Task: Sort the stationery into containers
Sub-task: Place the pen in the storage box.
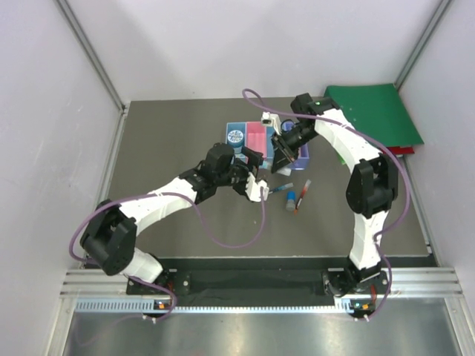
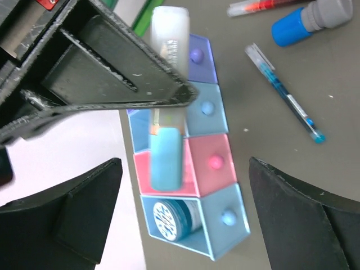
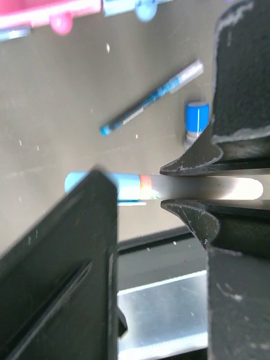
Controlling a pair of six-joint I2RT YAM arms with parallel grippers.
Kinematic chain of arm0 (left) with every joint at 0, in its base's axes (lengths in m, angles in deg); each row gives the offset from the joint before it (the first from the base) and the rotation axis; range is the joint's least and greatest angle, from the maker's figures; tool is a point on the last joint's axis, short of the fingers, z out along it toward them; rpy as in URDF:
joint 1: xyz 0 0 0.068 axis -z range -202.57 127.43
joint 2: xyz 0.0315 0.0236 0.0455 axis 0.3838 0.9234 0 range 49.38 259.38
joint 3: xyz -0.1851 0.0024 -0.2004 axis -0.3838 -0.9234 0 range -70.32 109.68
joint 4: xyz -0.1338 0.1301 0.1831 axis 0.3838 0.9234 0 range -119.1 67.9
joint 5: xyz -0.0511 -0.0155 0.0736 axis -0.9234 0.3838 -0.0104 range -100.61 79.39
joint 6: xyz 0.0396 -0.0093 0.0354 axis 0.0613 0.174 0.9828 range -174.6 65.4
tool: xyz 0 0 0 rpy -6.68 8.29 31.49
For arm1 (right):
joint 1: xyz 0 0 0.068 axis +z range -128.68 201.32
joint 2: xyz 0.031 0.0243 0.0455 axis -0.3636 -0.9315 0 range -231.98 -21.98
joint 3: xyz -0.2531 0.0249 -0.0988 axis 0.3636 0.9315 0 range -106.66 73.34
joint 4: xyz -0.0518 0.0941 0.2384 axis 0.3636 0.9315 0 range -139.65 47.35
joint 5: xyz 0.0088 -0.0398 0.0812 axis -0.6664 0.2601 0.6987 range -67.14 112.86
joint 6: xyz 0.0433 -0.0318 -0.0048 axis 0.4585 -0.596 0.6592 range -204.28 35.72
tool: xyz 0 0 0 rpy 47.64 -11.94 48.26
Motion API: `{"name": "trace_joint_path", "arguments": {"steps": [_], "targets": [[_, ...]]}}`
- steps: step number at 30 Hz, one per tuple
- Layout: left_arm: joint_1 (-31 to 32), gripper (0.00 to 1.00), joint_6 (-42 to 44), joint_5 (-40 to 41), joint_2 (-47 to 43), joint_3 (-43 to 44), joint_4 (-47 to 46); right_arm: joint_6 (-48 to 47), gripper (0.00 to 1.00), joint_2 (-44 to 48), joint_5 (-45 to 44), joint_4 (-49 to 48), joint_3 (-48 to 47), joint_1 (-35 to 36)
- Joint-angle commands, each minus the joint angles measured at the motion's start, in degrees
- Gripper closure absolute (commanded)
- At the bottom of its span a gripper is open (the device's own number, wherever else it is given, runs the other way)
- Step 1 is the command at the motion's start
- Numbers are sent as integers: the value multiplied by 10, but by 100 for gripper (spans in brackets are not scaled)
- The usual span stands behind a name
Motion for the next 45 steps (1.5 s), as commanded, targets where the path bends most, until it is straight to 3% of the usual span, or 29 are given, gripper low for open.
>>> {"name": "trace_joint_path", "arguments": {"steps": [1, 6, 10, 18, 26, 31, 33, 34, 38, 45], "targets": [[1, 1, -47, 22, -47, -26, -30, 103, 100, 53, -57, -131, 17, -2], [1, 1, -126, 53, -52, -25, 4, 243, 100, 55, -210, -302, 37, -24], [0, 1, -171, 67, -40, 1, 71, 280, 100, 38, -357, -359, 34, -29], [0, 1, -188, 83, -33, 7, 89, 319, 100, -5, -520, -424, 39, -32], [-3, 1, -194, 94, -4, 23, 77, 330, 100, -53, -557, -449, 52, -53], [-4, 1, -244, 97, 36, 51, 63, 329, 100, -68, -562, -453, 49, -60], [-5, 1, -278, 99, 71, 68, 67, 328, 95, -69, -556, -455, 51, -60], [-5, 1, -289, 96, 82, 76, 69, 328, 86, -68, -551, -455, 53, -60], [-5, 1, -323, 89, 132, 107, 66, 313, 63, -58, -537, -455, 54, -60], [-5, 8, -329, 82, 171, 131, 70, 283, 48, -16, -533, -449, 48, -61]]}}
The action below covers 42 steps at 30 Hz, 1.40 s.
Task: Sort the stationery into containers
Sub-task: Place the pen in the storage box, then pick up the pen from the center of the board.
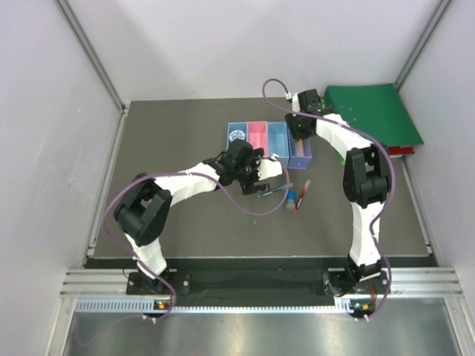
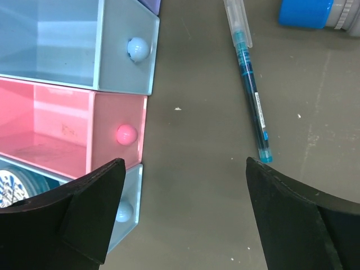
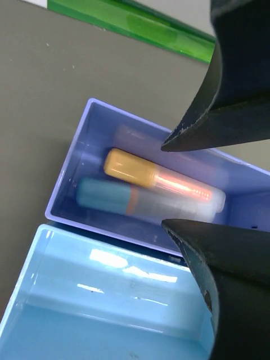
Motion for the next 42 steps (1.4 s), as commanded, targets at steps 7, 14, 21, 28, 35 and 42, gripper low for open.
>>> {"name": "trace_joint_path", "arguments": {"steps": [7, 14, 21, 28, 35, 42], "targets": [[-1, 26, -25, -52, 24, 27, 5, -34, 46, 146, -31, -27, -7, -13], [-1, 30, -42, -67, 68, 34, 34, -77, 44, 185, -72, -25, -35, -26], [-1, 30, -56, -53, 111, 55, 34, -75, 43, 198, -69, -1, -86, -42], [0, 34, -64, -85, 124, 64, 50, -78, 43, 214, -78, 6, -75, -44], [7, 97, -38, -125, 146, 90, 123, -79, 43, 223, -90, 2, -73, -43], [13, 100, -27, -122, 153, 104, 162, -84, 43, 232, -97, 2, -70, -43]]}}
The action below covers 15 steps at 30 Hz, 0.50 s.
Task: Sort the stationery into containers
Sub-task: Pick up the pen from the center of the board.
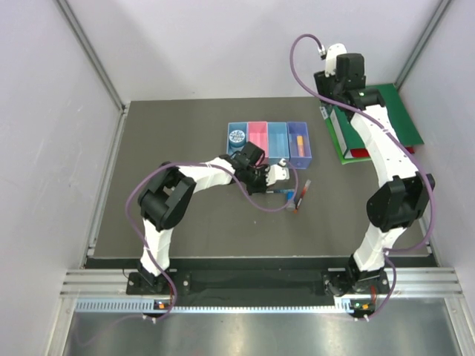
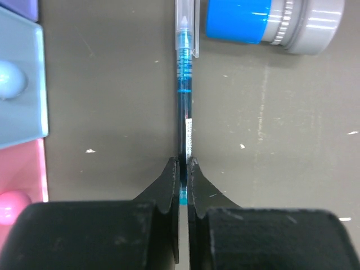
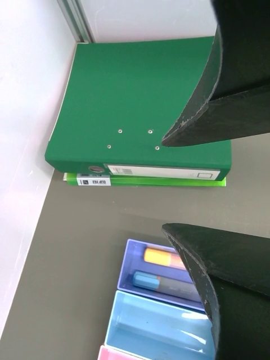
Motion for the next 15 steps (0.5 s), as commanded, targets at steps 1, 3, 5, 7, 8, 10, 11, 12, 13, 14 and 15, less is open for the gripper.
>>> {"name": "trace_joint_path", "arguments": {"steps": [1, 3, 5, 7, 8, 10, 11, 12, 13, 14, 15], "targets": [[6, 100, 6, -9, 8, 7, 65, -8, 43, 35, -14, -13, -5, -2], [6, 100, -5, -2, -19, 10, 59, -7, 43, 37, -14, -12, 1, -2], [6, 100, -30, 24, -41, 7, 40, -4, 44, 39, -13, -12, 10, -3], [6, 100, -51, 47, -73, 10, 19, 6, 44, 42, -1, -6, 28, -6], [6, 100, -60, 59, -84, 10, 11, 12, 44, 43, 2, 1, 33, -7], [6, 100, -86, 99, -111, 13, -23, 32, 44, 44, 20, 8, 54, -12], [6, 100, -94, 114, -117, 19, -26, 39, 44, 47, 24, 15, 62, -14], [6, 100, -102, 131, -127, 30, -31, 51, 44, 47, 28, 17, 80, -15], [6, 100, -118, 145, -130, 39, -37, 56, 44, 49, 36, 19, 89, -15], [6, 100, -126, 168, -132, 47, -38, 62, 44, 54, 41, 19, 96, -15], [6, 100, -134, 183, -135, 53, -40, 64, 44, 54, 45, 21, 106, -15]]}}
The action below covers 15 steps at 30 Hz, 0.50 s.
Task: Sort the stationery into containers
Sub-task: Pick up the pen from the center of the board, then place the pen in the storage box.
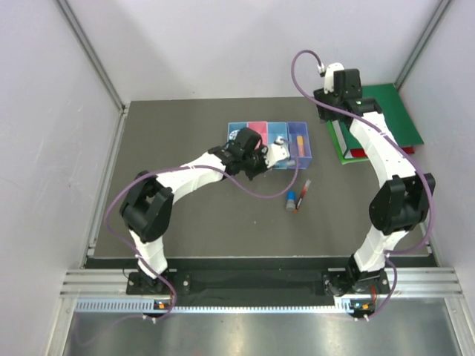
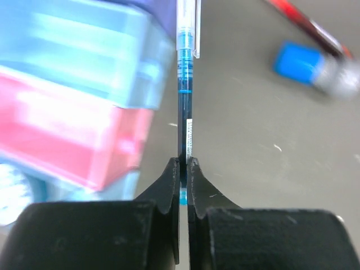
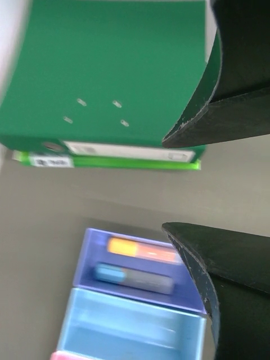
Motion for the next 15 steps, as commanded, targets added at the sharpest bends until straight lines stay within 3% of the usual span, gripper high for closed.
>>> {"name": "trace_joint_path", "arguments": {"steps": [1, 9, 15], "targets": [[2, 100, -74, 92, -46, 53, -56, 36, 44, 35, 30, 11, 29, -8], [0, 100, -174, 260, -10, 121, -46, 34, 44, 33, 32, 14, 4, -9], [-8, 100, -301, 310, 40, 201, 0, 30, 44, 35, 27, 12, 9, -9]]}}
